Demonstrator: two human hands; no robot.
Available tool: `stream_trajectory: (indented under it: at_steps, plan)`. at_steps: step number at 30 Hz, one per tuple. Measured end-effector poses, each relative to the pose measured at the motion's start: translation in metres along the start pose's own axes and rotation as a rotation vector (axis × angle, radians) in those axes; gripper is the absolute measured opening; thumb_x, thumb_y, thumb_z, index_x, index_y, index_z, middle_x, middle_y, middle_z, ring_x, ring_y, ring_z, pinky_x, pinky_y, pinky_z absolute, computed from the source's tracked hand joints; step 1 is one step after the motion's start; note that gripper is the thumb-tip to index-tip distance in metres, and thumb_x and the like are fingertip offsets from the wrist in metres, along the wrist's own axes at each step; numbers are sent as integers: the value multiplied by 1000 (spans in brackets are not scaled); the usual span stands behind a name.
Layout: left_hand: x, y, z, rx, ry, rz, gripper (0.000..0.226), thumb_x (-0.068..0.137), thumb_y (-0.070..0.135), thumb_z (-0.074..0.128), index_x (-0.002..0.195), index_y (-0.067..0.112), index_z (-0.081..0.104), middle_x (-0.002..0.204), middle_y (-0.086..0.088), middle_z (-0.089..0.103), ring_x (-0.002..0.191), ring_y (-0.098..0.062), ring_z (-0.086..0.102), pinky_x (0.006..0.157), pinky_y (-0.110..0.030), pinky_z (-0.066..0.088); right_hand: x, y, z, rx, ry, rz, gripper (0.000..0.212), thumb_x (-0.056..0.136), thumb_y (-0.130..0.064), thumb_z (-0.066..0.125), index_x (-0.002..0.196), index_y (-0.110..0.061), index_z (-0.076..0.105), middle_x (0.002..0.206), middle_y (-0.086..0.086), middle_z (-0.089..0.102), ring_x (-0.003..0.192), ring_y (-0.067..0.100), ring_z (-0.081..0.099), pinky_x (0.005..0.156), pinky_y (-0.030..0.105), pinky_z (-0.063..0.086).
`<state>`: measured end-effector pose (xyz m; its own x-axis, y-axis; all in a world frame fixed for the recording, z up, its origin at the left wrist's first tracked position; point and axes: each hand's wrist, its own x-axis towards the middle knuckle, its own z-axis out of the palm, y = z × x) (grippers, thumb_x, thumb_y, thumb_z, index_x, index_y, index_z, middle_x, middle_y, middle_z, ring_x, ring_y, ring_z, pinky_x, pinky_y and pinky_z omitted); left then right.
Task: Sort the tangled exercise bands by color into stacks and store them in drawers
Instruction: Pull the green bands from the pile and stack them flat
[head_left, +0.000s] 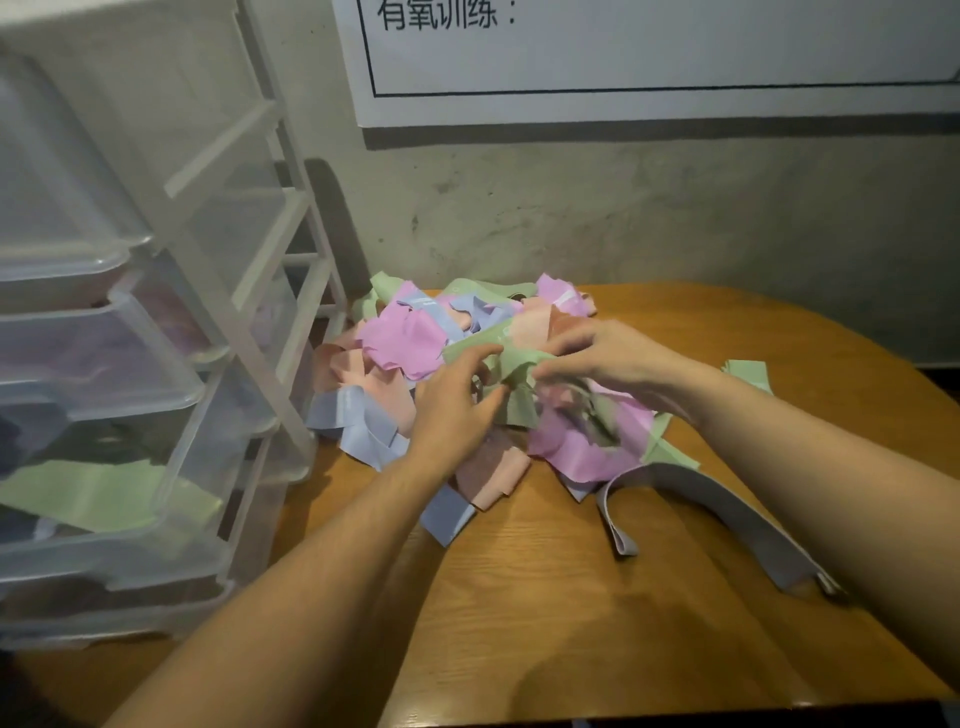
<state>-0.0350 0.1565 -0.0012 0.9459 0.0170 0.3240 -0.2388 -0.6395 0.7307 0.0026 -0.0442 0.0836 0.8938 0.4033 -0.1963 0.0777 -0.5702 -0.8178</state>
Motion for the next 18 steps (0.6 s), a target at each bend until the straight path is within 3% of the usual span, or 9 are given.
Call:
stream_trajectory:
  at_steps: [6,8,12,15,18]
  plan:
    - [-8,11,-3,57,-54,0,49,91,23,68,136,38,52,98,12,58,92,-11,58,83,-45,55,-29,-8,-6,223,141,6,7,85,-21,78,90,-17,76,90,-5,74,80,5,64,66,18,46]
    - [-12,15,-4,61,-62,1,50,90,20,66,136,35,53,100,13,55,93,-9,56,84,-46,55,-37,-10,-8,288,159,1,3,87,-19,76,86,-20,74,95,-1,72,87,11,63,72,26,47]
    - [-22,31,0,-89,-76,7,46,90,25,56,135,35,51,124,19,50,112,-5,53,96,-44,52,-53,-13,-9,366,133,47,9,94,-20,66,88,-23,72,111,8,66,97,23,59,78,35,48]
    - [-29,55,1,-372,-111,-30,32,102,33,44,134,33,49,125,28,52,116,9,50,100,-31,47,-64,-15,-5,349,155,12,8,95,-16,64,89,-18,68,110,10,64,93,20,57,71,28,49]
    - [-38,75,-3,-518,-99,-29,32,99,41,36,129,36,49,115,42,53,113,15,50,97,-15,43,-74,-18,-6,432,216,9,7,94,-4,62,92,-11,65,94,8,65,78,15,61,57,20,50]
